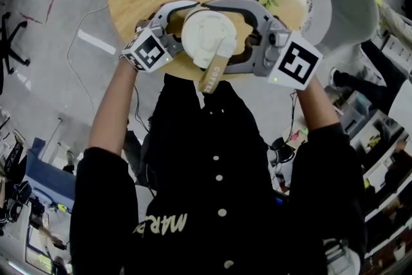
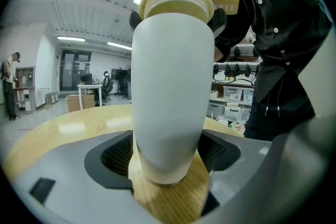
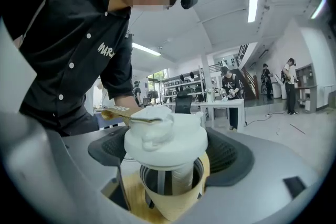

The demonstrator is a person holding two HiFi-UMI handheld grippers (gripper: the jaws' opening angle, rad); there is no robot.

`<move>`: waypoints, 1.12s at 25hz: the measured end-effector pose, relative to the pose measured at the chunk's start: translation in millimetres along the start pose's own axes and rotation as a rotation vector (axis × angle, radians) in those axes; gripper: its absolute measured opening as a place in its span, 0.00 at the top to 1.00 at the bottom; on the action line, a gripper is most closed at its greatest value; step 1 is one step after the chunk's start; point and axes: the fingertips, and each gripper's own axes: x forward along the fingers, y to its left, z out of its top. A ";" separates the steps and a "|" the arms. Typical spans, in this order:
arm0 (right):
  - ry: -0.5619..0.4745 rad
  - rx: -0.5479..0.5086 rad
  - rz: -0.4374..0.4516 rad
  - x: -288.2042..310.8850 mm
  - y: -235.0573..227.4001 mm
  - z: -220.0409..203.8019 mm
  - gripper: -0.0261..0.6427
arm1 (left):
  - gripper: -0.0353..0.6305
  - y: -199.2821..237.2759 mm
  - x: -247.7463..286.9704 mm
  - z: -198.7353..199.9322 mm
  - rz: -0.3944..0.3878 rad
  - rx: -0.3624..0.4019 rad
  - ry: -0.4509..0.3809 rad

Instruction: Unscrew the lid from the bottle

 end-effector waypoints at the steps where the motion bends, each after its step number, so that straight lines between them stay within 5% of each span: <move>1: -0.013 0.012 -0.010 0.1 -0.7 4.2 0.28 | 0.40 2.2 -3.3 -2.5 0.005 -0.004 0.006; 6: -0.060 0.045 -0.093 2.1 -17.0 22.2 0.28 | 0.40 21.0 -29.7 -20.6 0.050 -0.032 0.032; 17: -0.101 0.057 -0.358 -57.7 6.3 114.4 0.28 | 0.42 -0.9 -106.0 69.3 0.228 -0.030 0.041; 21: -0.112 0.072 -0.519 -83.9 6.8 131.5 0.28 | 0.70 -9.1 -138.3 117.0 0.350 -0.039 -0.016; 28: -0.211 0.061 -0.742 -136.1 11.0 169.3 0.28 | 0.92 -16.7 -187.2 203.8 0.607 -0.080 -0.078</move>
